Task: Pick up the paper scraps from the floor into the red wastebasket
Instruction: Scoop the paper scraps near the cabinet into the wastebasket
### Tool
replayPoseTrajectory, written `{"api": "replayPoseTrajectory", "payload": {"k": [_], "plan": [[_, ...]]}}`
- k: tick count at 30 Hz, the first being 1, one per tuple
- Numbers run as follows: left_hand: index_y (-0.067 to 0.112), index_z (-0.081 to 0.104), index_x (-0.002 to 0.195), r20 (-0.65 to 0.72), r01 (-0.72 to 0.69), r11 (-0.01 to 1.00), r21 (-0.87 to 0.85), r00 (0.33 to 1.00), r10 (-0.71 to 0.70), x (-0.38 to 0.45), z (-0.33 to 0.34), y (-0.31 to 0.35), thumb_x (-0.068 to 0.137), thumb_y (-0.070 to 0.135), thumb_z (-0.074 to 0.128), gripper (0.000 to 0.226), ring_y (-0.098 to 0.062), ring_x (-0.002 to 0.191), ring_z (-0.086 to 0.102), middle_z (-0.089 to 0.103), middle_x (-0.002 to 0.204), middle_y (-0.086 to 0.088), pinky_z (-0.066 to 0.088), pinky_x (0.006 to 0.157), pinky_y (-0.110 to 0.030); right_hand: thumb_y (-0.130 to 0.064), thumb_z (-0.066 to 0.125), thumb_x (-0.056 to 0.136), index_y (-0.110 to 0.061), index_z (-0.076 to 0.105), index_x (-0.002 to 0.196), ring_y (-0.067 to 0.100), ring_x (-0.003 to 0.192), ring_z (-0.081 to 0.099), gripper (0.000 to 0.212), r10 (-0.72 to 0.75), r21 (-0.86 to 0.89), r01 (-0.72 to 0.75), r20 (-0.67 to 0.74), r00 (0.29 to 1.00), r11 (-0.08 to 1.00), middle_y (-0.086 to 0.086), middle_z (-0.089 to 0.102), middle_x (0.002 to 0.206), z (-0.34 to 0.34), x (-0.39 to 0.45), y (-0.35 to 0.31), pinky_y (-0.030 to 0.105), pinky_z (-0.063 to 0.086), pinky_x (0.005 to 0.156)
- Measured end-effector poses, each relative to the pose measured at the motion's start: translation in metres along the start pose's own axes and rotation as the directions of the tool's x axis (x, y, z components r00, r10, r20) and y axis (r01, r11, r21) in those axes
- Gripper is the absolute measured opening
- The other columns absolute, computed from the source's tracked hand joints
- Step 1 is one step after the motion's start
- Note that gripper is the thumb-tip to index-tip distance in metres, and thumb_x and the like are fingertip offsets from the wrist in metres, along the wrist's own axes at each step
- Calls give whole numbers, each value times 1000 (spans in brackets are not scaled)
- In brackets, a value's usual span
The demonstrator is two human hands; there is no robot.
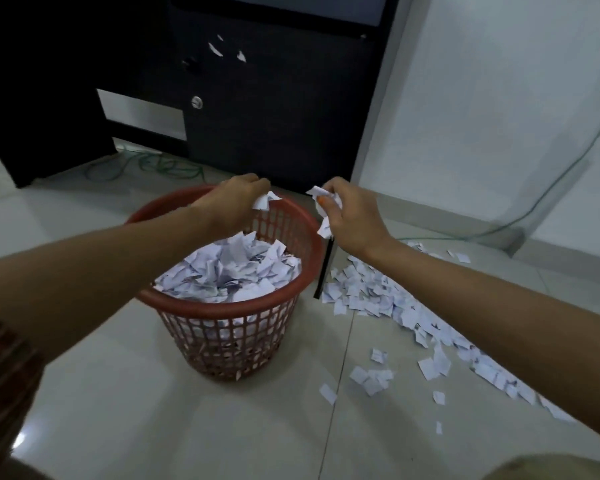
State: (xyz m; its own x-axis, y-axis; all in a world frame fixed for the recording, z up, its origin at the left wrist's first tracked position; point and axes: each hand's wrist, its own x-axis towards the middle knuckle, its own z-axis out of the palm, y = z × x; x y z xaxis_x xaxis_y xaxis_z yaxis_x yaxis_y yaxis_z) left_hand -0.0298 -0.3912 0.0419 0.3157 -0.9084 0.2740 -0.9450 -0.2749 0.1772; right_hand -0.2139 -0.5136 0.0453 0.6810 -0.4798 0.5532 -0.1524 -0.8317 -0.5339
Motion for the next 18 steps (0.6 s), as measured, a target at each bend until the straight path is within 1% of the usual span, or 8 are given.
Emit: {"api": "replayPoseTrajectory", "payload": {"k": [3, 5, 6, 8, 10, 12, 15, 18], "plan": [[18, 51, 133, 49, 32, 999, -36, 998, -30, -10, -2, -10, 89, 15, 64, 46, -31, 113, 55, 53, 129, -11, 47, 93, -41, -15, 53, 97, -6, 61, 92, 11, 75, 52, 14, 9, -20, -7, 128, 992, 1000, 1, 60, 86, 24, 16, -14, 6, 34, 59], [21, 48, 137, 97, 31, 999, -9, 995, -30, -18, 0, -13, 91, 17, 62, 48, -31, 120, 52, 47, 138, -11, 44, 99, -41, -18, 54, 96, -5, 62, 95, 17, 81, 55, 15, 37, -58, -25, 213, 976, 998, 5, 62, 91, 41, 24, -16, 13, 33, 59], [20, 48, 137, 130, 28, 999, 21, 991, -31, -21, 3, -15, 91, 17, 62, 48, -31, 121, 50, 43, 139, -11, 42, 99, -39, -22, 55, 96, -6, 61, 98, 19, 86, 56, 17, 51, -93, -27, 262, 964, 995, 7, 63, 96, 49, 26, -15, 18, 33, 62], [20, 49, 135, 206, 33, 996, 83, 977, -49, -26, 7, -19, 90, 21, 63, 47, -30, 116, 51, 40, 134, -11, 40, 96, -36, -36, 56, 95, -11, 59, 110, 19, 98, 55, 30, 94, -176, -26, 389, 917, 984, 7, 60, 110, 65, 27, -13, 24, 36, 75], [21, 48, 134, 273, 31, 994, 108, 960, -60, -30, 12, -24, 89, 29, 64, 49, -29, 114, 52, 38, 132, -10, 41, 96, -36, -54, 50, 93, -15, 51, 130, 20, 118, 50, 54, 174, -244, -45, 542, 822, 969, 7, 51, 132, 74, 24, -11, 29, 39, 92], [21, 44, 137, 324, 23, 995, 99, 944, -54, -32, 18, -30, 88, 35, 65, 55, -29, 119, 50, 36, 136, -10, 41, 99, -38, -66, 41, 91, -18, 37, 145, 24, 135, 38, 73, 225, -300, -32, 636, 738, 953, 7, 37, 150, 77, 20, -10, 36, 32, 106], [23, 37, 143, 360, 16, 994, 104, 931, -53, -35, 24, -34, 88, 41, 66, 65, -29, 129, 42, 31, 145, -9, 40, 105, -41, -77, 40, 83, -21, 31, 148, 25, 138, 33, 86, 193, -344, 70, 672, 715, 936, 7, 30, 153, 78, 15, -4, 42, 30, 112], [23, 39, 142, 382, 2, 994, 106, 923, -43, -34, 26, -30, 87, 41, 66, 64, -28, 130, 40, 32, 145, -9, 39, 104, -40, -87, 45, 70, -25, 28, 148, 26, 134, 36, 101, 199, -405, 120, 659, 725, 906, 5, 32, 150, 79, 12, 5, 45, 36, 108]]}}
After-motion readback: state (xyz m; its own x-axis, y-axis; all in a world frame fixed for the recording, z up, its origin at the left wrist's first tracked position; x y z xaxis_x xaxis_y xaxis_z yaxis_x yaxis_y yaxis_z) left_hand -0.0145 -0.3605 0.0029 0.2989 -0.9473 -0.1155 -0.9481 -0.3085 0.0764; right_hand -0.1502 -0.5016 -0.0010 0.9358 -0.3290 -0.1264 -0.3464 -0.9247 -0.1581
